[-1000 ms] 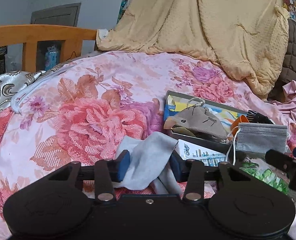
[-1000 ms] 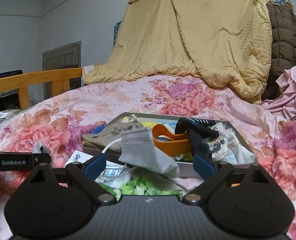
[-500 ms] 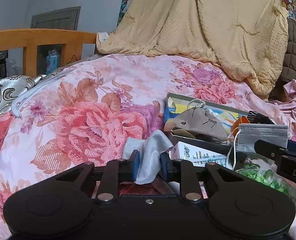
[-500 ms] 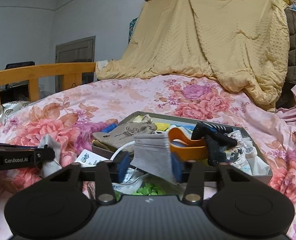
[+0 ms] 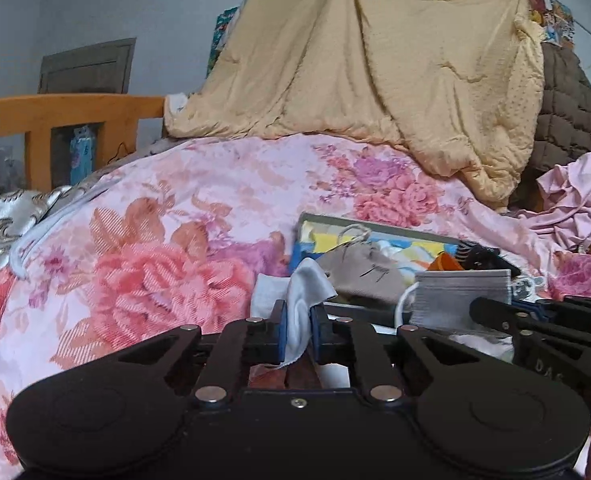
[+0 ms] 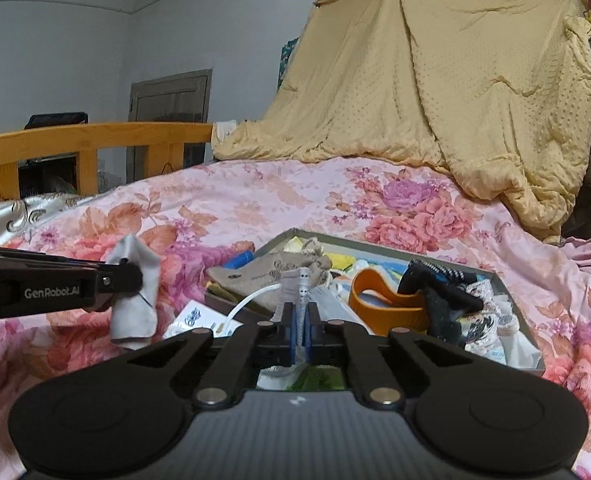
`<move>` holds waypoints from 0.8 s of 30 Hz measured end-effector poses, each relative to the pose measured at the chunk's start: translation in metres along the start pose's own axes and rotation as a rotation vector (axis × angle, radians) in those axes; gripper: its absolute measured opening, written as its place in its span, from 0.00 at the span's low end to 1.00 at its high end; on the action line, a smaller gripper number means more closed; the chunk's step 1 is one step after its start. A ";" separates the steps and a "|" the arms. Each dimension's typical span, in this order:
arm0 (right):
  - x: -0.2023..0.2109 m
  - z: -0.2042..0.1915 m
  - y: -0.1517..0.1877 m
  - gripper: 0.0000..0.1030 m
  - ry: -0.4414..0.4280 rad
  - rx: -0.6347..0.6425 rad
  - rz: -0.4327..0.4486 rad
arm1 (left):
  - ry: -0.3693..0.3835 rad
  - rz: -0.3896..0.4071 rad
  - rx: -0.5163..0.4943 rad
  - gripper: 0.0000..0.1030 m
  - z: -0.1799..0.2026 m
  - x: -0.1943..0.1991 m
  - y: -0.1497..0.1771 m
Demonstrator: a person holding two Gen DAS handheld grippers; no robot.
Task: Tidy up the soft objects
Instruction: 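Lift the grey cloth and grey mask and carry them over the tray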
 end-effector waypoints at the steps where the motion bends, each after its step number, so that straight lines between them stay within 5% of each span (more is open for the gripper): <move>1: 0.001 0.003 -0.002 0.03 0.000 -0.011 0.006 | 0.006 -0.001 0.001 0.12 0.002 0.000 -0.002; 8: 0.000 0.035 -0.030 0.03 -0.001 -0.100 0.090 | 0.046 0.000 0.039 0.12 0.026 -0.019 -0.032; 15: -0.013 0.081 -0.046 0.03 0.098 -0.114 0.173 | 0.085 0.035 -0.033 0.12 0.059 -0.051 -0.060; 24: -0.050 0.115 -0.033 0.03 0.156 -0.128 0.137 | 0.127 -0.020 -0.035 0.12 0.087 -0.113 -0.068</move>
Point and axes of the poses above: each gripper's, at about its wrist camera, not at the fingertips, and x roughly against the way its jaws point, z to its right, y to its underside, the point moved 6 cm from there along -x, roughly the way its jaws point, and after that the axes turned 11 degrees about x, right-handed, at the moved point
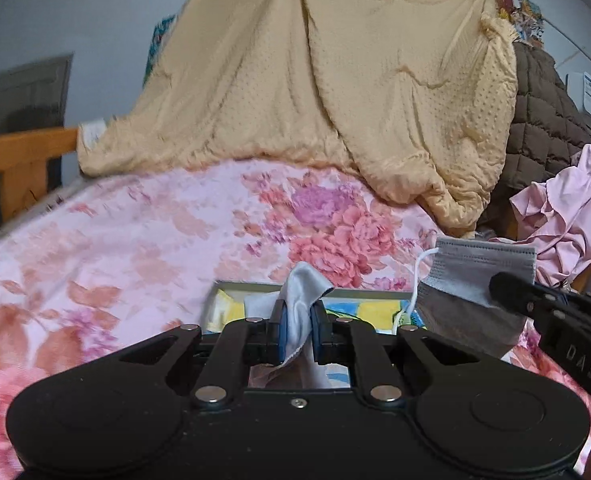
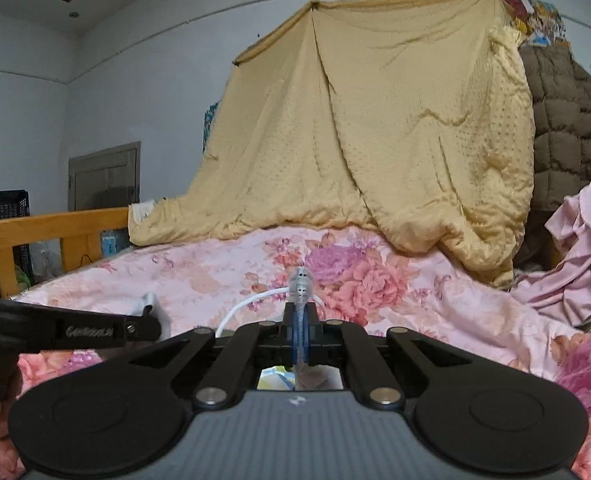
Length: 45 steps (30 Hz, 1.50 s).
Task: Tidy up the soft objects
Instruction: 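Lift the grey cloth and grey mask and carry them over the tray, then lower the cloth and mask into the tray and open both tools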
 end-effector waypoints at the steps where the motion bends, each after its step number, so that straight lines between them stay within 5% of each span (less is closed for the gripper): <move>1: -0.003 -0.002 0.002 0.03 -0.006 0.001 -0.006 | 0.002 -0.012 0.015 0.12 0.000 -0.007 0.000; 8: -0.016 -0.017 0.013 0.03 -0.073 0.008 -0.078 | 0.009 -0.091 0.129 0.12 -0.004 -0.043 0.000; 29: -0.023 -0.026 0.024 0.07 -0.136 -0.032 -0.162 | -0.018 -0.158 0.127 0.19 -0.003 -0.053 0.014; 36: -0.024 -0.024 0.025 0.11 -0.138 -0.048 -0.169 | -0.021 -0.154 0.133 0.29 -0.002 -0.051 0.013; 45: -0.024 -0.019 0.024 0.32 -0.138 -0.071 -0.174 | -0.029 -0.142 0.138 0.42 -0.004 -0.045 0.009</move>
Point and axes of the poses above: each gripper's, at about its wrist camera, not at the fingertips, and x roughly against the way its jaws point, z to its right, y to its underside, the point moved 6 cm from there along -x, roughly the way its jaws point, and after that the axes turned 11 degrees about x, right-handed, at the moved point
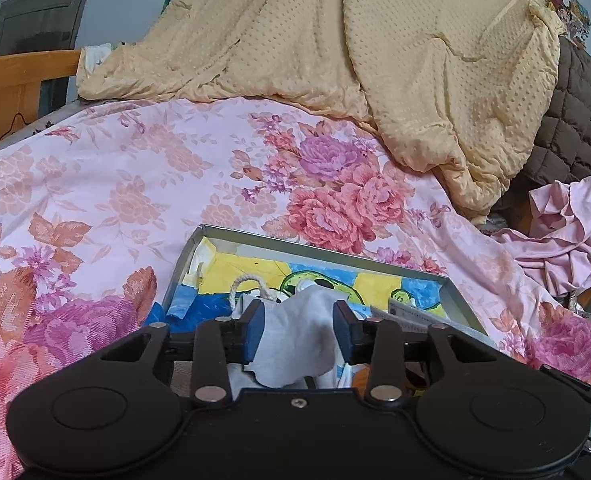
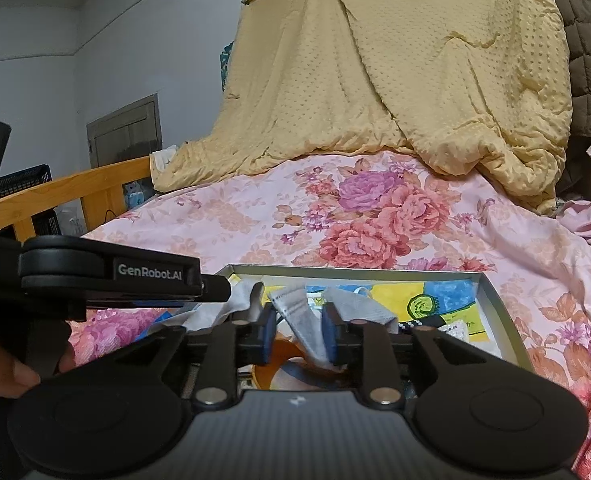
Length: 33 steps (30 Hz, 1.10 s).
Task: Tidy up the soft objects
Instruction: 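Lower the cloth and mask into the tray and open both tools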
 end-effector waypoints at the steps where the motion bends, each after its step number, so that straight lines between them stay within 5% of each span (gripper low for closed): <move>1: 0.001 0.001 0.000 0.34 -0.002 -0.006 -0.001 | -0.001 0.002 0.001 0.46 -0.001 0.001 0.000; 13: 0.015 0.006 -0.013 0.59 -0.006 -0.040 0.019 | -0.019 0.034 0.023 0.69 0.001 0.023 -0.011; 33: 0.060 0.023 -0.035 0.89 0.068 -0.100 0.081 | -0.052 0.096 0.004 0.88 0.004 0.088 -0.027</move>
Point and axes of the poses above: each gripper's, at about its wrist camera, not at the fingertips, and x roughly against the way its jaws point, z to its right, y to its underside, the point moved 6 cm from there along -x, roughly the way its jaws point, and after that the axes turned 11 degrees about x, right-handed, at the moved point
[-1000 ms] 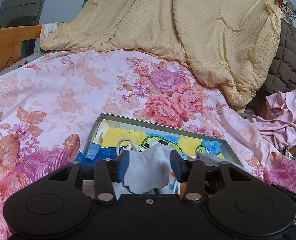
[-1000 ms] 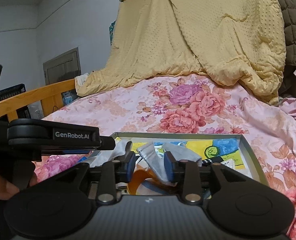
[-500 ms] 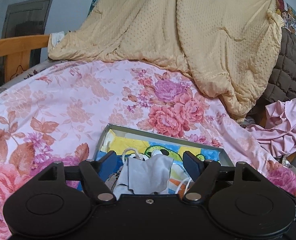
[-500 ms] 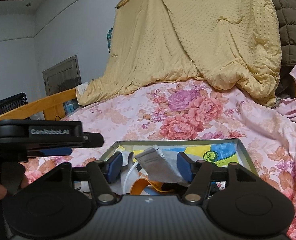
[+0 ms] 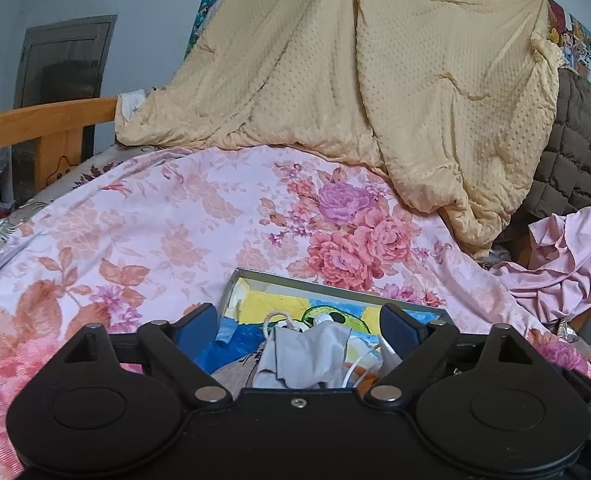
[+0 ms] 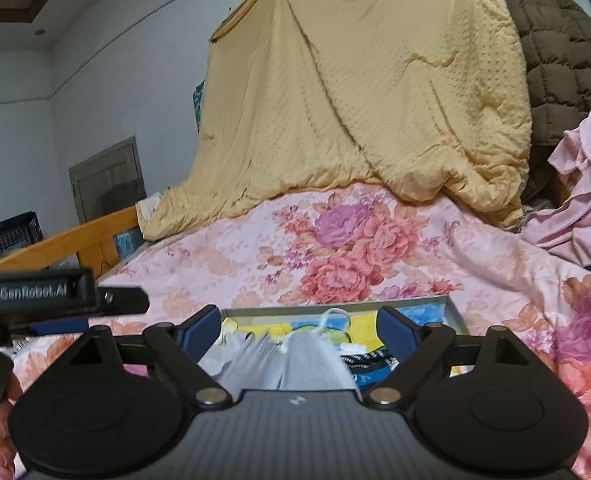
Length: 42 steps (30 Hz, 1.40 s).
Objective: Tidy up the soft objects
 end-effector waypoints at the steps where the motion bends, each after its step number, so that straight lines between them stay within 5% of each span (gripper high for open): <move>1: 0.005 0.001 -0.002 0.91 0.006 -0.006 0.007 | -0.001 0.000 0.000 0.88 0.000 0.003 0.000; 10: 0.045 0.009 -0.008 0.98 0.047 -0.046 0.027 | 0.002 0.017 -0.018 0.97 -0.003 0.042 0.004; 42: 0.107 -0.024 0.003 1.00 0.067 0.033 0.041 | -0.008 0.046 -0.037 0.99 -0.037 0.122 0.043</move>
Point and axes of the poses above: each gripper's, at about its wrist camera, not at the fingertips, and x roughly against the way its jaws point, z to its right, y to its underside, the point moved 6 cm from there along -x, roughly the way its jaws point, and after that the axes turned 11 degrees about x, right-handed, at the moved point
